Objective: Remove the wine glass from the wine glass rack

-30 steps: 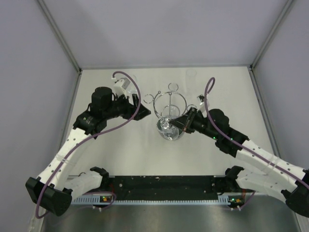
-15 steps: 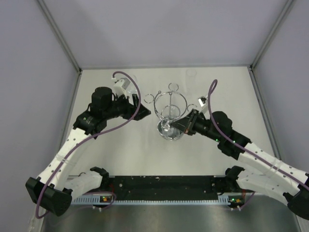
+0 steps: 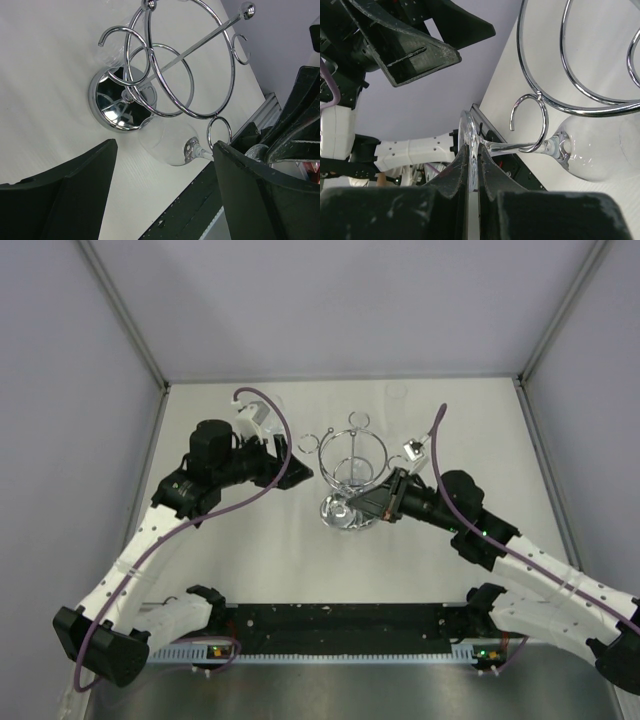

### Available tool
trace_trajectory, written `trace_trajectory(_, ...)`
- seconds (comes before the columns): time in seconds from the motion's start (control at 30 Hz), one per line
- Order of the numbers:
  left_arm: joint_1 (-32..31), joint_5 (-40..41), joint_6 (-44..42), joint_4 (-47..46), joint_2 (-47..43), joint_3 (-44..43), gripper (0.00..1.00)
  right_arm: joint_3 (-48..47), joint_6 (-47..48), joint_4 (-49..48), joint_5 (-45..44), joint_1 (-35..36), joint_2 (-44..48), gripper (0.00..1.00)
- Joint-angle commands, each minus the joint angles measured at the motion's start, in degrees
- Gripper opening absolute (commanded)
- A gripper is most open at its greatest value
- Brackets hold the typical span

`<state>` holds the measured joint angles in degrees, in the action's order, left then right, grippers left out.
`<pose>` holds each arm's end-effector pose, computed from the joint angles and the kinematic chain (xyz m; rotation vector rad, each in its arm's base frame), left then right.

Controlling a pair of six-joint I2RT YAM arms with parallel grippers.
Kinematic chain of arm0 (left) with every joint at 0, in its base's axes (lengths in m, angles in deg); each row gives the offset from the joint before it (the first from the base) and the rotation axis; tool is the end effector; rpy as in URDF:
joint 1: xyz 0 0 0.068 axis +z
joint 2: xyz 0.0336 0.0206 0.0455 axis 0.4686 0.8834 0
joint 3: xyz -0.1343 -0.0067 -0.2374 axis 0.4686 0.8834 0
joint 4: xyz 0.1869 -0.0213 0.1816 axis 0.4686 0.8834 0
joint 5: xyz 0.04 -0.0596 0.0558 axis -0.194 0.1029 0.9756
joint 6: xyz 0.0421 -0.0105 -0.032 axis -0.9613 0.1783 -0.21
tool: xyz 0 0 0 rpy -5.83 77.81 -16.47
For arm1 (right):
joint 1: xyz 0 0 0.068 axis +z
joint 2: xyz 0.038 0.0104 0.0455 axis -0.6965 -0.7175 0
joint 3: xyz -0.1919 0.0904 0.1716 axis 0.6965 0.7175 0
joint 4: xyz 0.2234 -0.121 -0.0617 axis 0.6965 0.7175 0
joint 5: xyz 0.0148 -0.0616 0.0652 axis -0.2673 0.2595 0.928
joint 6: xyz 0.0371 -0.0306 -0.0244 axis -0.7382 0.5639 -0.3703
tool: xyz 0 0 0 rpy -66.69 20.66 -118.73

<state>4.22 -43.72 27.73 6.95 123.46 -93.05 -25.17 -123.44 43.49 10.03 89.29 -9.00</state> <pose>0.1993 -0.1051 0.3646 0.2884 2.0785 -0.9987 0.1399 0.1548 0.3130 -0.0289 1.9314 1.5371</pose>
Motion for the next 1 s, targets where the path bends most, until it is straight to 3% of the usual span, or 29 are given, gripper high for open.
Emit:
trace_trajectory(0.0,0.08,-2.85,1.24,-2.46,-1.3,-0.42,0.83,-2.38,2.37,-5.04,5.99,-0.41,1.82,0.0)
trace_trajectory(0.43,0.08,-11.9,8.27,2.8,-4.02,0.02,0.8,-12.31,13.54,0.06,21.64,0.12,-0.38,0.0)
trace_trajectory(0.7,0.08,-15.85,14.07,8.34,-7.89,-0.42,0.79,-21.89,23.99,4.9,23.32,6.61,-6.79,0.0)
trace_trajectory(0.97,0.08,-16.39,18.11,13.61,-12.28,-3.94,0.79,-26.29,27.78,4.37,24.2,9.34,-10.05,0.0)
